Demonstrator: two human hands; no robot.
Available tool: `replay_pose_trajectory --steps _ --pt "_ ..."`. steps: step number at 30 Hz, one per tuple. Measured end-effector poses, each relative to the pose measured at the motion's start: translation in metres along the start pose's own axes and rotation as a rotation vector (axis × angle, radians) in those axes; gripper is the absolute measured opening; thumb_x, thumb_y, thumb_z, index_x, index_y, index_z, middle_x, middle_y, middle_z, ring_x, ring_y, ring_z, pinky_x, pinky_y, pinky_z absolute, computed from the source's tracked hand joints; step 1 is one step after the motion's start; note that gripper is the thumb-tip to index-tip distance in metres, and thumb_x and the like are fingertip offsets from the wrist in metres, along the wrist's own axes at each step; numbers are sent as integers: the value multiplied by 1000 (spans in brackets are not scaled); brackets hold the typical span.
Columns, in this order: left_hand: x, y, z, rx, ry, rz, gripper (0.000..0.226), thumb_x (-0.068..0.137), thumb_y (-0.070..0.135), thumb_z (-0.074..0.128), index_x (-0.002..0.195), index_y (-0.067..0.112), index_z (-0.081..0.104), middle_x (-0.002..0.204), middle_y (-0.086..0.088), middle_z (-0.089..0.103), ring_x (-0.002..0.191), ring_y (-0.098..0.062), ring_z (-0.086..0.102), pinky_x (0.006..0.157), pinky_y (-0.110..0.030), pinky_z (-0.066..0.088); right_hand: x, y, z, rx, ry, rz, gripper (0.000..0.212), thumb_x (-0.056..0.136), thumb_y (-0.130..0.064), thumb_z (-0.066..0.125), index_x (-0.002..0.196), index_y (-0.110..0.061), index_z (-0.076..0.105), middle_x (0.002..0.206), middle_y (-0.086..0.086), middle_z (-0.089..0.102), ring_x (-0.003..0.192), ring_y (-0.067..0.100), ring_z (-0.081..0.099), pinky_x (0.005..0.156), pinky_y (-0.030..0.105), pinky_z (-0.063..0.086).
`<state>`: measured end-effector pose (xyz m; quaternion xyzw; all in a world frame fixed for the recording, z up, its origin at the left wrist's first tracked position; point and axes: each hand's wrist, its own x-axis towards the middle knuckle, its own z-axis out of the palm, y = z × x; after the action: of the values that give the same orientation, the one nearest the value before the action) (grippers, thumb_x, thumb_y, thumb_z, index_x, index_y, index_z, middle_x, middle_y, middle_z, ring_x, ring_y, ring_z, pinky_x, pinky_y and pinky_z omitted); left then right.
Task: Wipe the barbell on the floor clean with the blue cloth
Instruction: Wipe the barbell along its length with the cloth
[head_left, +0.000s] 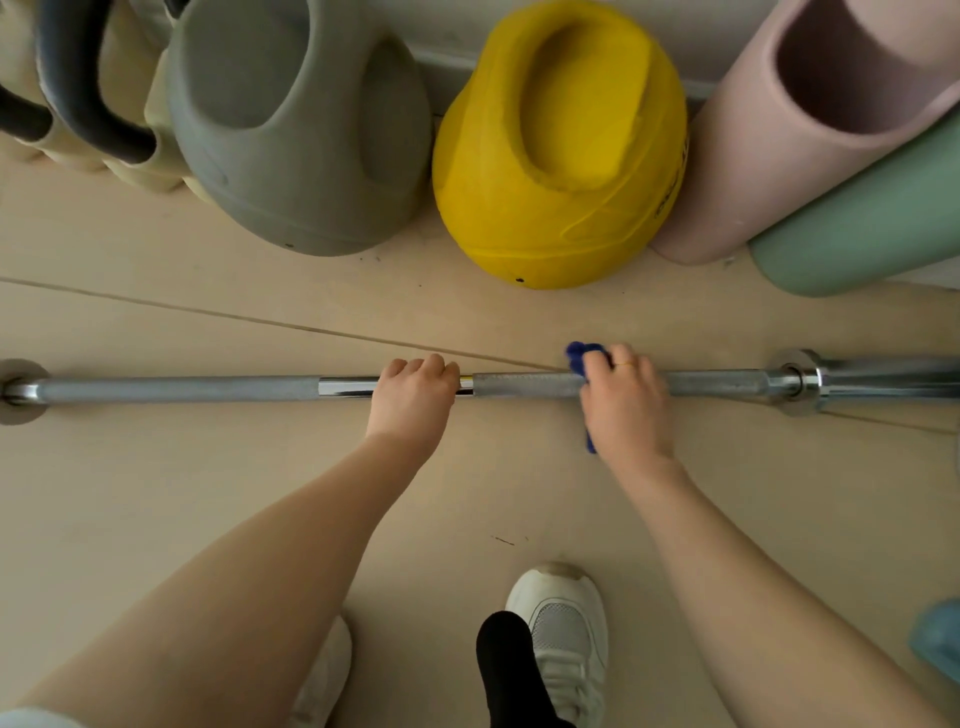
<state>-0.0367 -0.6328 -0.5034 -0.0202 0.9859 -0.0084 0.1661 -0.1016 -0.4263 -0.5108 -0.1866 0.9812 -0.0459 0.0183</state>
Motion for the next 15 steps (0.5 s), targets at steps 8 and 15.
replay_pose_trajectory --steps 8,15 --pt "10 -3 -7 -141 -80 -43 22 90 9 51 110 15 58 101 -4 65 95 -26 60 83 -30 35 -5 -56 5 66 -12 -72 24 68 -5 76 87 -6 63 88 14 65 69 31 59 58 35 51" --pt "15 4 -13 -177 -113 -185 29 92 10 47 118 18 56 125 -3 53 120 -25 41 94 -32 34 5 34 -1 1 114 146 23 64 1 74 81 -4 59 79 20 60 66 37 55 56 39 47"
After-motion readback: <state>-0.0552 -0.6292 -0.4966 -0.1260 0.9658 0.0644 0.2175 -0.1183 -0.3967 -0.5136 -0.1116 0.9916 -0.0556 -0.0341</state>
